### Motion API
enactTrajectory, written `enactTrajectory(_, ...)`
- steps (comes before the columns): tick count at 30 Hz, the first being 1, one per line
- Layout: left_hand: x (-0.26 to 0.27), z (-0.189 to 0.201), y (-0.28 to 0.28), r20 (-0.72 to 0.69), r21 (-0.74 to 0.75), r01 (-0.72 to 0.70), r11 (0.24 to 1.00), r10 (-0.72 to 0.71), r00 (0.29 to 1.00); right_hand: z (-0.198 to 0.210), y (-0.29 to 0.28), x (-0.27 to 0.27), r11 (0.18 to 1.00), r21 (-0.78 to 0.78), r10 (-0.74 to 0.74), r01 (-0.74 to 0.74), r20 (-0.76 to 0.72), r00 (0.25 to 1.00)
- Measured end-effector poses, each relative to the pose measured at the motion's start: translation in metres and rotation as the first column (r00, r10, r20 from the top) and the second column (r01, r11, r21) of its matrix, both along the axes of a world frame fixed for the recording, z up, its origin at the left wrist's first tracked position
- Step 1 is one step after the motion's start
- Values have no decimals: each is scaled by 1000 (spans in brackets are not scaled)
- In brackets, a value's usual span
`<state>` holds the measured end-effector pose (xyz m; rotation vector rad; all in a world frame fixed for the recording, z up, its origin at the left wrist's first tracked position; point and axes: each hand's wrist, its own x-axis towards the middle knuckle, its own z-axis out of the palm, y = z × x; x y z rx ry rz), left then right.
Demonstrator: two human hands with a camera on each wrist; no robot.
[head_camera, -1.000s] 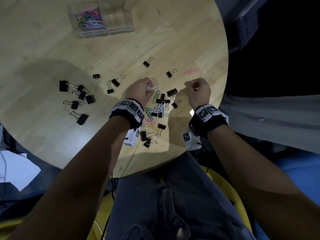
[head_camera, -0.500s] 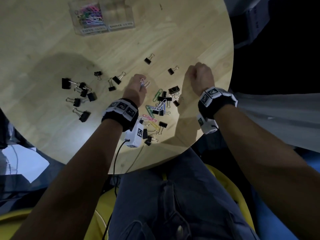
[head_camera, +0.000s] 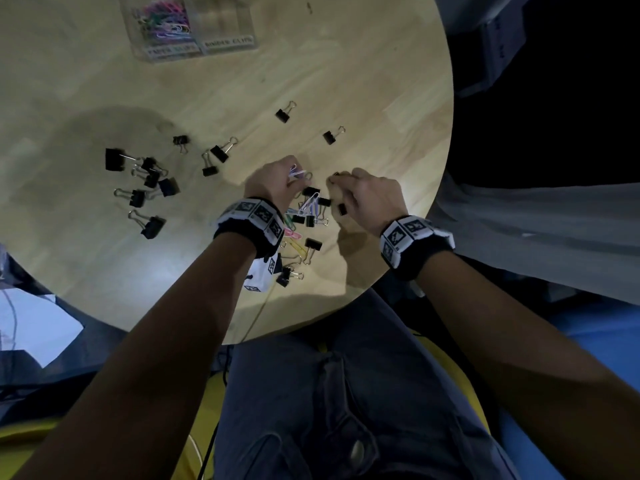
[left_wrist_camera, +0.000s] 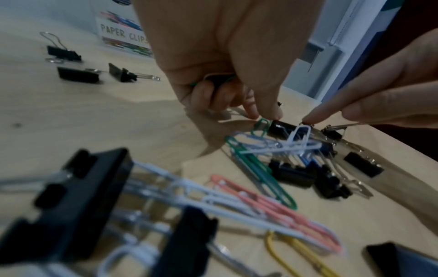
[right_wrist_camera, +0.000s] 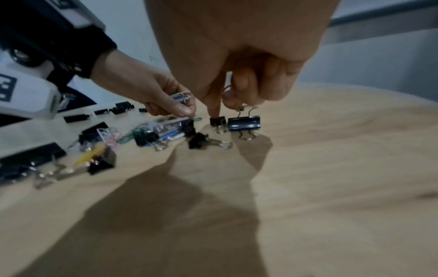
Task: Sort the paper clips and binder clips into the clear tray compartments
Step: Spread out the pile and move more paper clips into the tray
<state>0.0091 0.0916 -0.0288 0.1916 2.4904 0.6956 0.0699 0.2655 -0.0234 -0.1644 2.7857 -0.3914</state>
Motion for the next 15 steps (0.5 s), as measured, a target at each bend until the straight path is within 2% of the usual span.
enactTrajectory(3,-2,1,-3,-15,-56,-32,998,32,999,0,12,-8,996,84,-34,34,-5,999)
enactTrajectory(6,0,-2,-15,-5,-16,-116,993,116,993,3,13,-17,993,84,-77,79,-31,997)
enactTrajectory(9,5,-2,-23,-13,14,-146,989,146,989,8,-10,-14,997,10,72,-71,-60,996)
enactTrajectory(11,6,-1,-21,-10,-3,-151,988,151,988,7,-25,-11,987,21,161,-160,-61,985)
enactTrajectory(15,10,1,-19,21,3,-175,985,175,984,0,-39,-24,992,75,108,-106,-21,994)
